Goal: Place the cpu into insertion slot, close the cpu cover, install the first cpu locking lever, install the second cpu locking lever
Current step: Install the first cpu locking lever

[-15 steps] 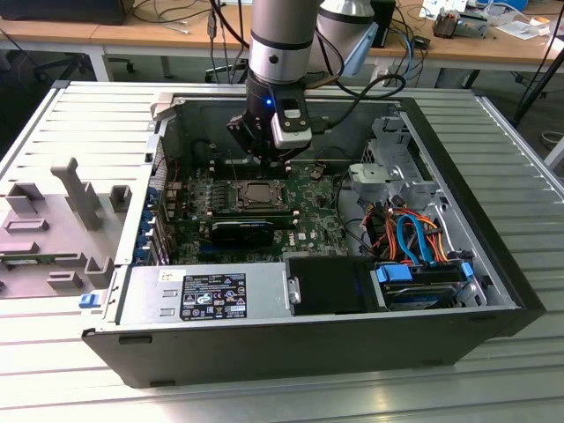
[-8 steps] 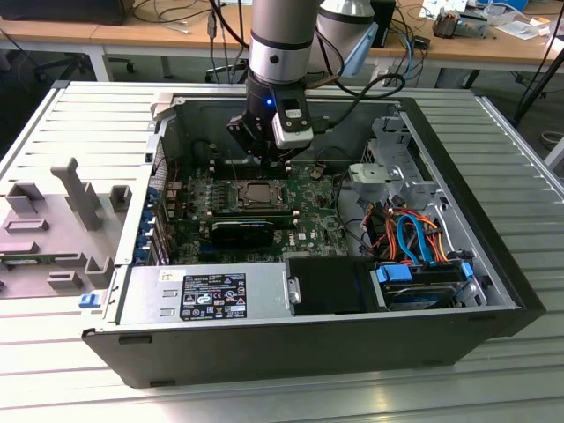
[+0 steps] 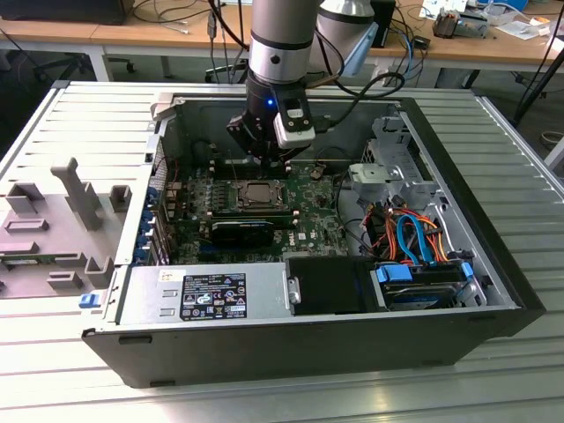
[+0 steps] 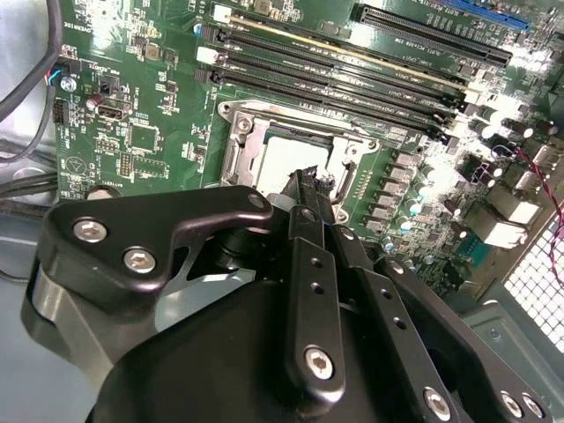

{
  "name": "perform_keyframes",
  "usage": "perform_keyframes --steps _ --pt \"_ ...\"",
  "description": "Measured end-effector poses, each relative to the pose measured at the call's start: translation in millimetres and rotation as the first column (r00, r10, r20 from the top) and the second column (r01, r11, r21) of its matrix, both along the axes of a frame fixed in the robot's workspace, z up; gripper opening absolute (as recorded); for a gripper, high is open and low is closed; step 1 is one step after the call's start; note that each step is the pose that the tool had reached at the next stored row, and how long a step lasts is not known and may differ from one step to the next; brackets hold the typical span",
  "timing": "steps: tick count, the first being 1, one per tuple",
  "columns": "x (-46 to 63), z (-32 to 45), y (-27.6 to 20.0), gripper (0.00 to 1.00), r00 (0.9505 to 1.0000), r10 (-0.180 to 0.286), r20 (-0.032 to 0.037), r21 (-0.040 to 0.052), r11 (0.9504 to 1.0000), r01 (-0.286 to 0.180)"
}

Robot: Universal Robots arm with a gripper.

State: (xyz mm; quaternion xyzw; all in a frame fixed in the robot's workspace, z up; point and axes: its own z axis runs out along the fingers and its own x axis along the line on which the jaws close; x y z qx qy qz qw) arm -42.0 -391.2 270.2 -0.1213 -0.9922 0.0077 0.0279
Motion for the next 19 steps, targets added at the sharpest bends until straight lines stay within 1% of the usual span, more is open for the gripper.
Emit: perform_keyframes --steps 19 --pt "0.0 0.0 0.0 0.11 0.9983 0.058 0.0001 0.0000 0.9983 -0.058"
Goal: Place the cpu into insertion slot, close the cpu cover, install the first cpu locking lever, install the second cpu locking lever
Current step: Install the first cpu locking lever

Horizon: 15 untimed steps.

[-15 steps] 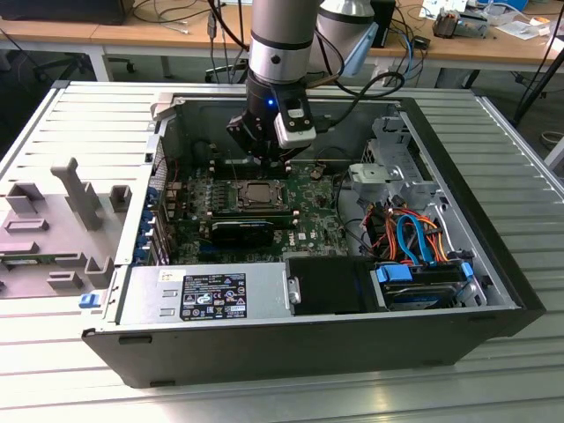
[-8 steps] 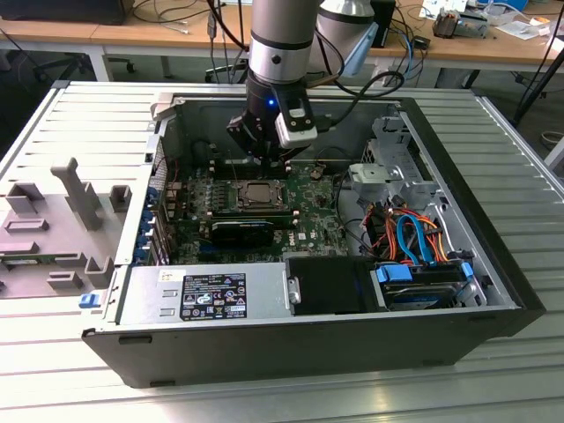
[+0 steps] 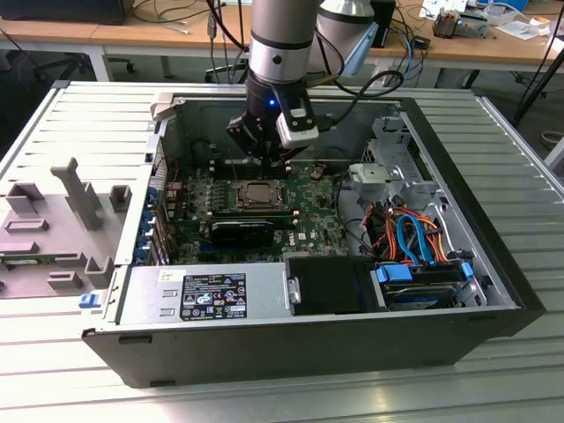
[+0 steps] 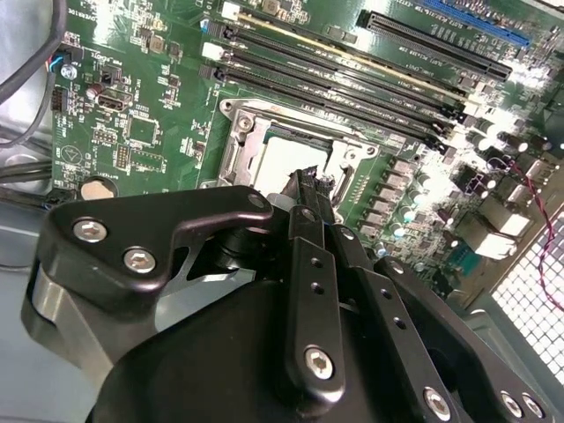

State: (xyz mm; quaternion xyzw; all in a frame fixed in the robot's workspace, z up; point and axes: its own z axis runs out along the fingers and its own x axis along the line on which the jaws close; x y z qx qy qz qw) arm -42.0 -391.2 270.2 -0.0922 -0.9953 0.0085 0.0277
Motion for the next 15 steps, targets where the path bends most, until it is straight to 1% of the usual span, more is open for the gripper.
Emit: perform_keyframes --steps 15 --pt "0.0 0.0 0.0 0.11 0.9988 0.049 -0.0001 0.0000 0.9988 -0.049"
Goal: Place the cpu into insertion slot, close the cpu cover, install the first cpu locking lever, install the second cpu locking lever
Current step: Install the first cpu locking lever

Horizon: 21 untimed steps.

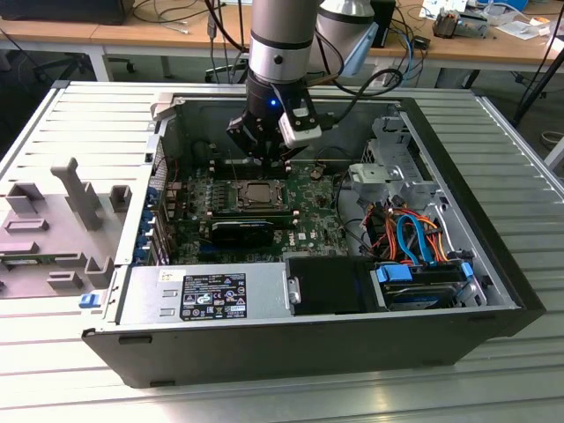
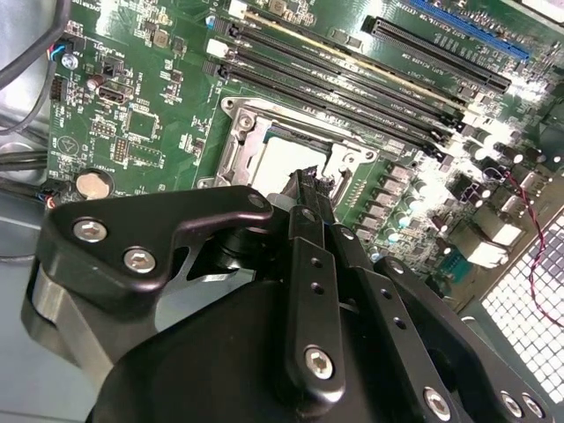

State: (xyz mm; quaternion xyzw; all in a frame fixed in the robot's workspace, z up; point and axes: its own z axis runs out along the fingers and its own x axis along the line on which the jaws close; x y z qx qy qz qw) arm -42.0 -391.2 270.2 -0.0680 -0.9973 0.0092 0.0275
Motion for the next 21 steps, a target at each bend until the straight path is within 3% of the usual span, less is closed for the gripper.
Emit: perform_keyframes --steps 21 --pt "0.0 0.0 0.0 0.11 0.9986 0.053 0.0000 0.0000 0.9986 -0.053"
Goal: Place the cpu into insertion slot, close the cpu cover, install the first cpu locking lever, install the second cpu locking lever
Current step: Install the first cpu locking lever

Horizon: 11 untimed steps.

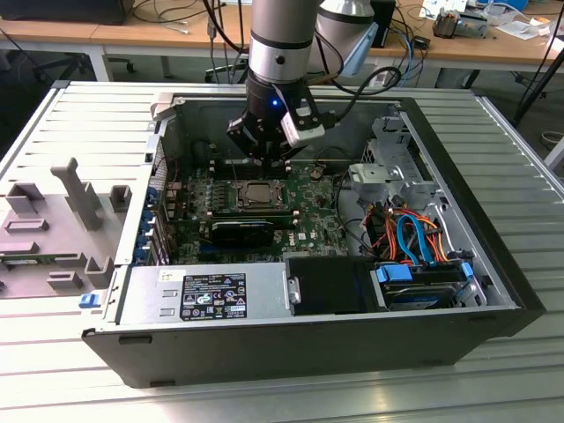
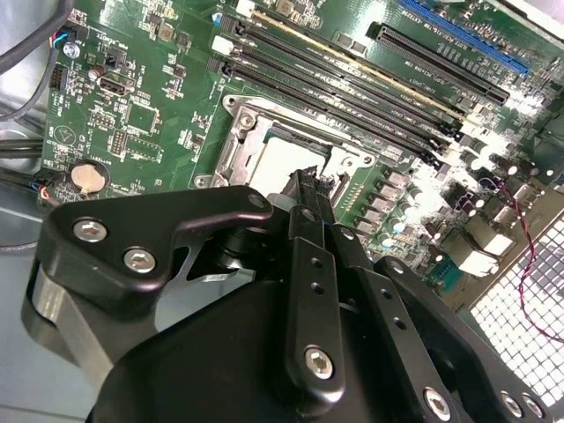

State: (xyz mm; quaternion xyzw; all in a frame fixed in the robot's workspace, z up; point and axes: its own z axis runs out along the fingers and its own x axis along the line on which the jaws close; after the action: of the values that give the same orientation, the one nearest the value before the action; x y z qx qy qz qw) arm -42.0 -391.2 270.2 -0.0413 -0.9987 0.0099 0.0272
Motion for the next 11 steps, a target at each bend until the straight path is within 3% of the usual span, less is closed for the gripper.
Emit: perform_keyframes --steps 11 --pt "0.0 0.0 0.0 0.11 0.9996 0.027 0.0000 0.0000 0.9996 -0.027"
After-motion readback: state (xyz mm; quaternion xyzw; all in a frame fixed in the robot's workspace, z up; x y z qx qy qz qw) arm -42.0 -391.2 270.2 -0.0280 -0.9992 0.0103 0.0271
